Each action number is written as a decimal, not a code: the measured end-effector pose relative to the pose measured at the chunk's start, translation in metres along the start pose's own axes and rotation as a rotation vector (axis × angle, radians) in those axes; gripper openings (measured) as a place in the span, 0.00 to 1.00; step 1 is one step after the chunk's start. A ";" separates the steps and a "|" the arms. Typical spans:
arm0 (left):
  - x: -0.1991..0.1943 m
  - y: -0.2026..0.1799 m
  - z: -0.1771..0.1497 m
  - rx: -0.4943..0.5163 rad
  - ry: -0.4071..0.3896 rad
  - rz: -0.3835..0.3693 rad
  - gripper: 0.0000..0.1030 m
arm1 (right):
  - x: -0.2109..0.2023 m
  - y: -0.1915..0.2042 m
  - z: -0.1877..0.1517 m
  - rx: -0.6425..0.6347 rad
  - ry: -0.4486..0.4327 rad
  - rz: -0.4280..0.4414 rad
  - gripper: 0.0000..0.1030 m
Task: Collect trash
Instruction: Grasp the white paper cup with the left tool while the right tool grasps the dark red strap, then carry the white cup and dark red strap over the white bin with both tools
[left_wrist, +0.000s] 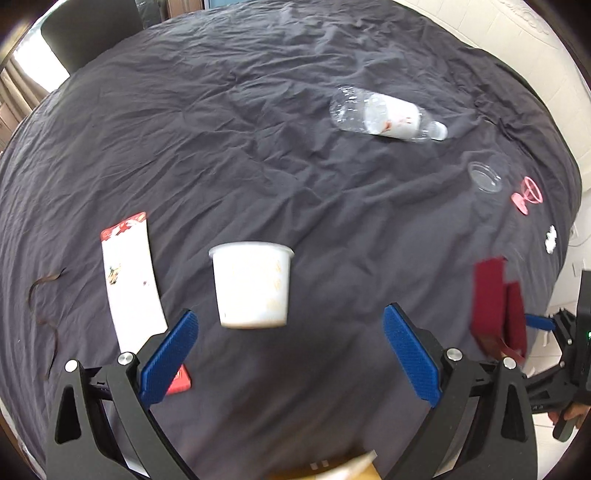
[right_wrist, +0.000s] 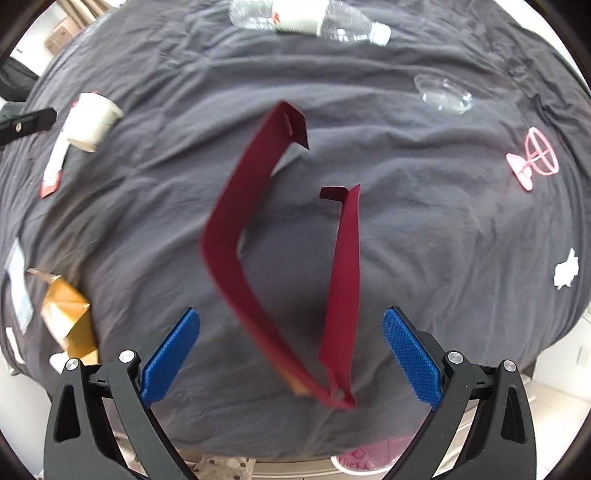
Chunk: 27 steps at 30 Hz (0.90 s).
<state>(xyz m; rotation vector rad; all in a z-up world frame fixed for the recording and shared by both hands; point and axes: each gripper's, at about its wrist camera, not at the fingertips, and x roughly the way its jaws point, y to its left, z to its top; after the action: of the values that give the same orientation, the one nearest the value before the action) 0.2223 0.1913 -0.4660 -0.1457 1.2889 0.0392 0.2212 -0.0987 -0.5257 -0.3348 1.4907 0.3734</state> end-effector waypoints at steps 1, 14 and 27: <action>0.005 0.002 0.005 0.001 0.000 0.001 0.95 | 0.005 0.000 0.002 -0.002 0.009 -0.019 0.88; 0.019 0.025 0.043 0.245 0.018 -0.112 0.95 | 0.023 -0.004 0.011 -0.037 0.063 0.022 0.08; 0.043 0.017 0.060 0.651 0.231 -0.328 0.95 | 0.008 -0.009 0.016 0.005 0.095 0.058 0.08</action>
<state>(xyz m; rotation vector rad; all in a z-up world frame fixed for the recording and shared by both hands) 0.2900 0.2140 -0.4929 0.2050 1.4319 -0.6888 0.2397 -0.0999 -0.5327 -0.3100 1.5970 0.4043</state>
